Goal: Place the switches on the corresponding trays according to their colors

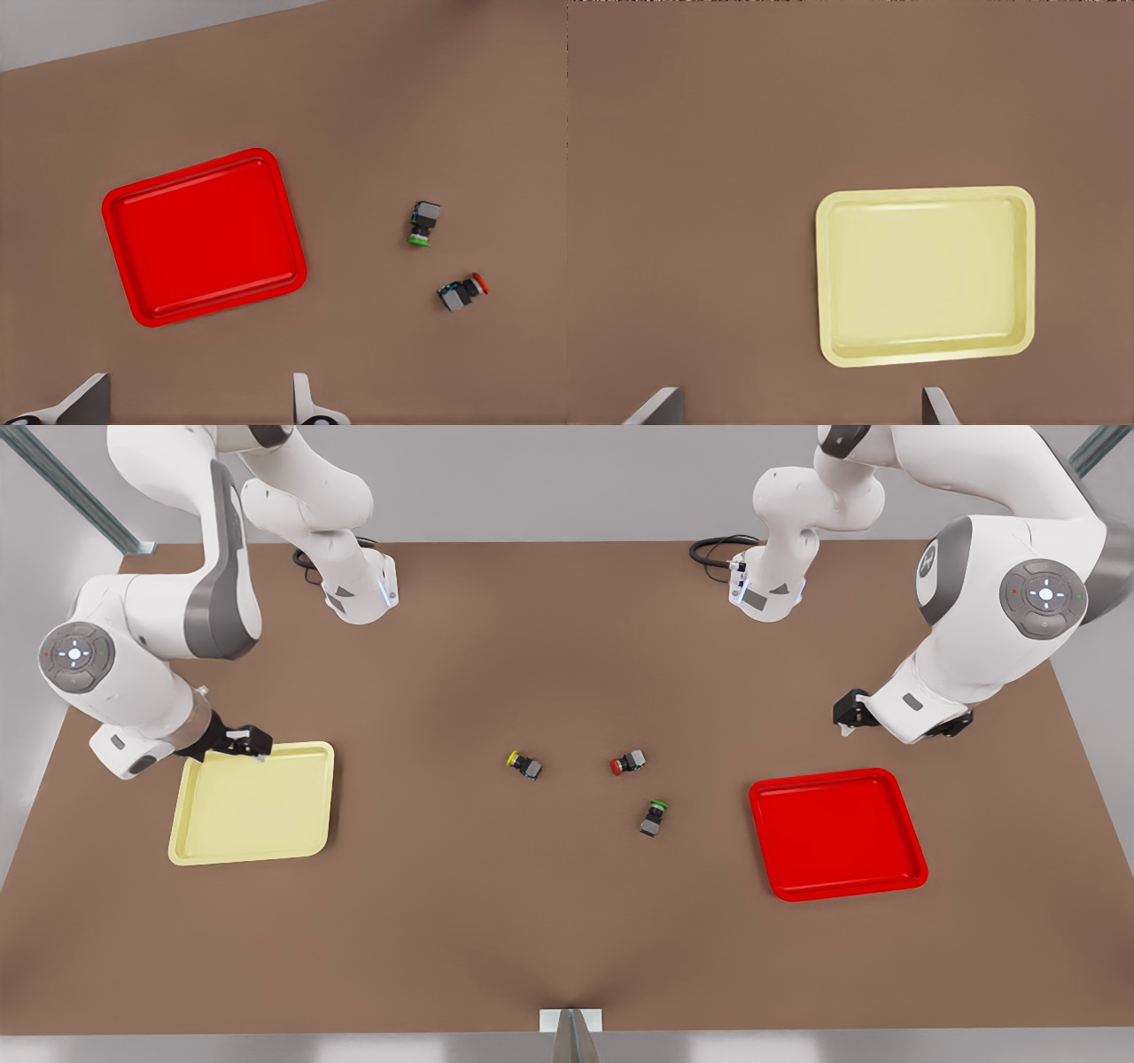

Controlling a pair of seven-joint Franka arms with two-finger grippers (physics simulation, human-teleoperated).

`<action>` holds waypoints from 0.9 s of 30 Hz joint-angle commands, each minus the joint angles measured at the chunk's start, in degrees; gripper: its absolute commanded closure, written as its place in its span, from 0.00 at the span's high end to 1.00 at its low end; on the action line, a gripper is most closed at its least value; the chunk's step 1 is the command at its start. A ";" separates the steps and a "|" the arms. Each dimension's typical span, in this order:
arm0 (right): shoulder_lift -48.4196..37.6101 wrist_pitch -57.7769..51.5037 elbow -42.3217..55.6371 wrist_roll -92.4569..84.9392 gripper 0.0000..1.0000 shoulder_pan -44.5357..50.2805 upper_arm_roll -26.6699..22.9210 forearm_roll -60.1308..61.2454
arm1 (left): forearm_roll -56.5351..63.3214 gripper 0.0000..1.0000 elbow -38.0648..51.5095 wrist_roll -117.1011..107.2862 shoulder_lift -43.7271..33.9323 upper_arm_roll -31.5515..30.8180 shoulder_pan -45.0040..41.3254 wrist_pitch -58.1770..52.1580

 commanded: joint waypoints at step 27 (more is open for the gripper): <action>34.10 7.81 21.35 -17.48 1.00 20.84 22.15 -5.01 | -10.60 1.00 -34.28 -131.60 7.46 -0.70 -23.82 40.96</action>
